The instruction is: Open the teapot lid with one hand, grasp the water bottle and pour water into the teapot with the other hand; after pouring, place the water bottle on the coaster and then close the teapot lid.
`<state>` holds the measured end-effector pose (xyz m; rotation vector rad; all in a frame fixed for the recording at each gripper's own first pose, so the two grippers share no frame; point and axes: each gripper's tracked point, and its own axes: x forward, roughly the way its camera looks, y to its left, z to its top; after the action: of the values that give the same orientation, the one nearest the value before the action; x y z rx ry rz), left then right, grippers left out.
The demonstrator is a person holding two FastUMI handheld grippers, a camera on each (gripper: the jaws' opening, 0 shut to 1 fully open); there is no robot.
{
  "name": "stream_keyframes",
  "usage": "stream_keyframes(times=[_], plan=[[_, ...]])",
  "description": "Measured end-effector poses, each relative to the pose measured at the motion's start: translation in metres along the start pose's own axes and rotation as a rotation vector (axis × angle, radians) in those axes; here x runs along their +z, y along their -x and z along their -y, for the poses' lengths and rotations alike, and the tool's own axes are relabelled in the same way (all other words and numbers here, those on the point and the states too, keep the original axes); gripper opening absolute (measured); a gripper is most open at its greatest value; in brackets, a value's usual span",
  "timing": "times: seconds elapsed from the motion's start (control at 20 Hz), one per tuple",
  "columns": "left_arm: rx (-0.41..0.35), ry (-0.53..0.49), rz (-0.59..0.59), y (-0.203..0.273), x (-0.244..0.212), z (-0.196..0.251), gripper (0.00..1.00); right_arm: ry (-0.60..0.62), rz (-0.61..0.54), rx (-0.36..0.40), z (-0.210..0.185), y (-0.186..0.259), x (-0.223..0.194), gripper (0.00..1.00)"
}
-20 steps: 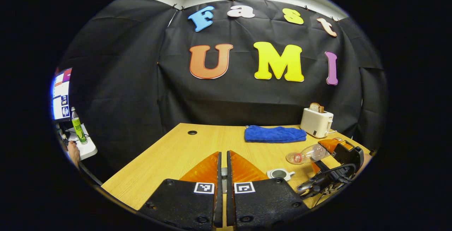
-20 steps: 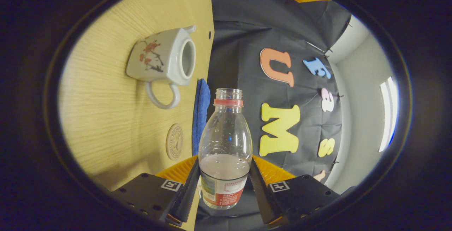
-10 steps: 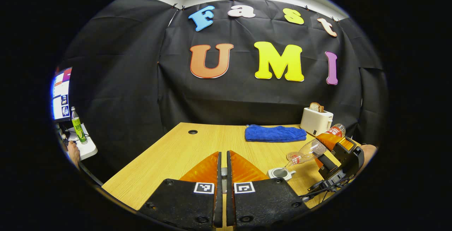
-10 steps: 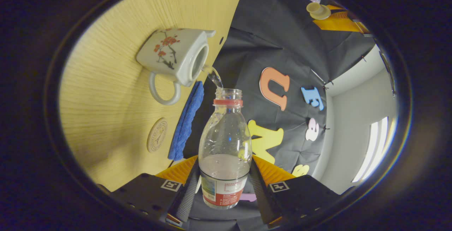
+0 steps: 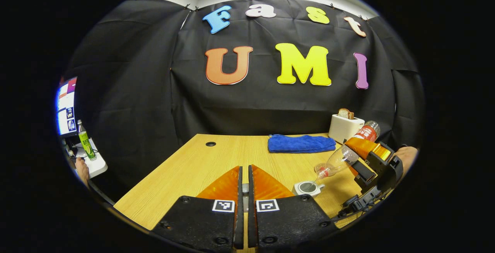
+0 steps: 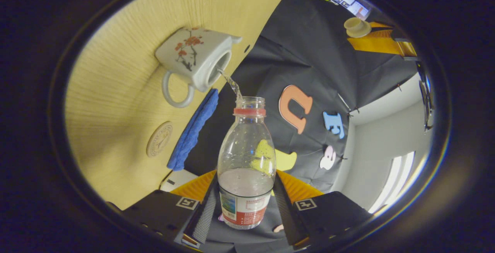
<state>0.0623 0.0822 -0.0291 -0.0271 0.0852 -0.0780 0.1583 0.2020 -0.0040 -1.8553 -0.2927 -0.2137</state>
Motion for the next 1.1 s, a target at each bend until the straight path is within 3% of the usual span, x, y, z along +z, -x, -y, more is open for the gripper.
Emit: stream_keyframes(times=[1.1], plan=[[0.001, -0.051, -0.017, -0.001, -0.005, 0.006, 0.06, 0.145, 0.061, -0.131, 0.035, -0.003, 0.011, 0.77]])
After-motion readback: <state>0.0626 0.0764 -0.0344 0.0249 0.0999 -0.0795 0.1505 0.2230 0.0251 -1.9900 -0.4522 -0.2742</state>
